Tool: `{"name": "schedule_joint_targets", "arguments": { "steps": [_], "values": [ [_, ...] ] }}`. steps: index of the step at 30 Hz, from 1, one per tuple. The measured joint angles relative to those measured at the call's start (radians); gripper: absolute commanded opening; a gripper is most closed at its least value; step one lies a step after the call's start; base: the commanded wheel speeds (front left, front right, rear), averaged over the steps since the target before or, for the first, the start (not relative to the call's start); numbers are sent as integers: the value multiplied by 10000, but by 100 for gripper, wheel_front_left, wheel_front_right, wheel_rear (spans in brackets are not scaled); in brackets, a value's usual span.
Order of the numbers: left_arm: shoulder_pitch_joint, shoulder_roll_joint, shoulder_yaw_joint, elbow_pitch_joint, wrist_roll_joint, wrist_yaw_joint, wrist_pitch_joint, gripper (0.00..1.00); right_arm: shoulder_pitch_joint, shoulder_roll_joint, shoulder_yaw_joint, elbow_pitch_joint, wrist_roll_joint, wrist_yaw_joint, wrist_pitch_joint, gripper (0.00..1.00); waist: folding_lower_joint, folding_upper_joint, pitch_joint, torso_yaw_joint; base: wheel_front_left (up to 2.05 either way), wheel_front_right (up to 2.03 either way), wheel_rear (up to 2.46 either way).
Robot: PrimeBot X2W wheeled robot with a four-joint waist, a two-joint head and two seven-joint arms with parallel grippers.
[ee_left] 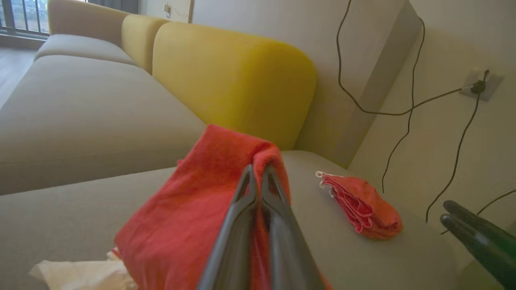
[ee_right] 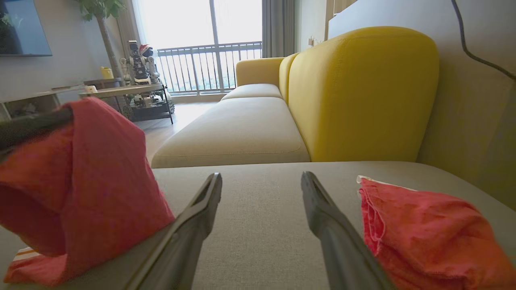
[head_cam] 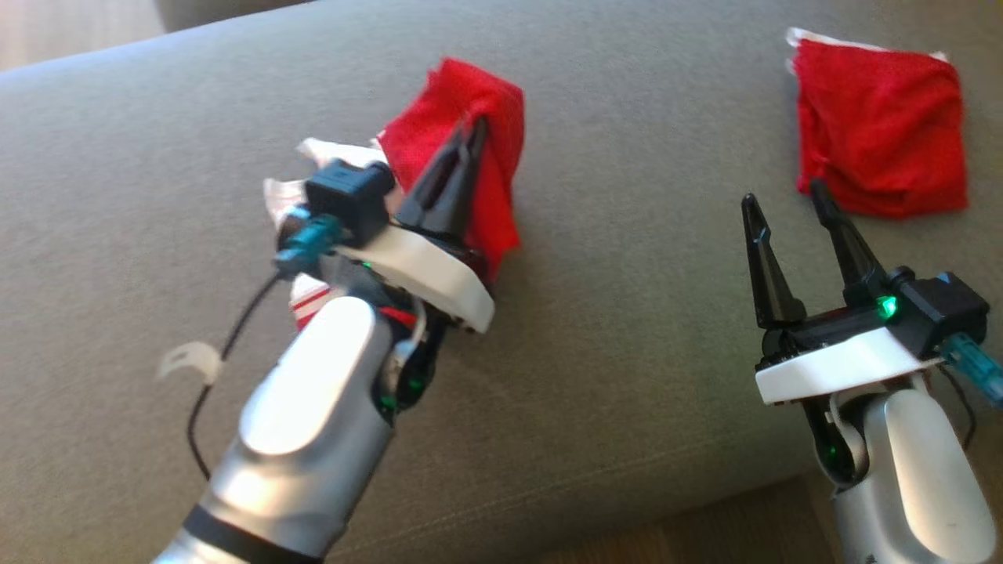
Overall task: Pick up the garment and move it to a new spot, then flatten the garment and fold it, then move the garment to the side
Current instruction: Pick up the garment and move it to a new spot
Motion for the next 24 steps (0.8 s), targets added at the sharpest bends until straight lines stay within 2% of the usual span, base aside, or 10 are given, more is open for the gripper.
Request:
{"name": "schedule_joint_targets", "arguments": {
  "steps": [2,3,4,5,8,16,20,24],
  "values": [
    [-145,-17,-487,464,-40,-6,-13,2,0,0,-8,-75,52,0,0,100,0,0,115,-223,0,0,0],
    [-226,-17,-746,686,-48,-2,-19,49,-1,0,-8,-96,90,0,-2,100,0,0,167,-314,0,0,0],
    [-287,-17,-972,821,-123,4,-82,100,-1,0,-8,-104,128,0,-2,100,0,0,217,-394,0,0,0],
    [-384,-19,-1290,924,-416,86,-224,100,-1,0,-8,-121,132,0,-2,100,0,0,289,-499,0,0,0],
    [-586,-40,-1455,980,-765,228,-447,100,1,0,-136,-140,150,0,-2,100,0,0,297,-431,0,0,0],
    [-690,33,-955,918,-671,627,-640,100,9,2,-132,-130,142,0,-2,100,0,0,-10,269,0,0,0],
    [-111,483,-362,257,-253,842,-642,100,51,0,-128,-48,-117,0,-2,100,0,0,-313,825,0,0,0],
    [1304,1197,201,-368,100,966,-642,100,438,2,-146,104,-407,0,-2,100,0,0,-640,1446,0,0,0]
  ]
}}
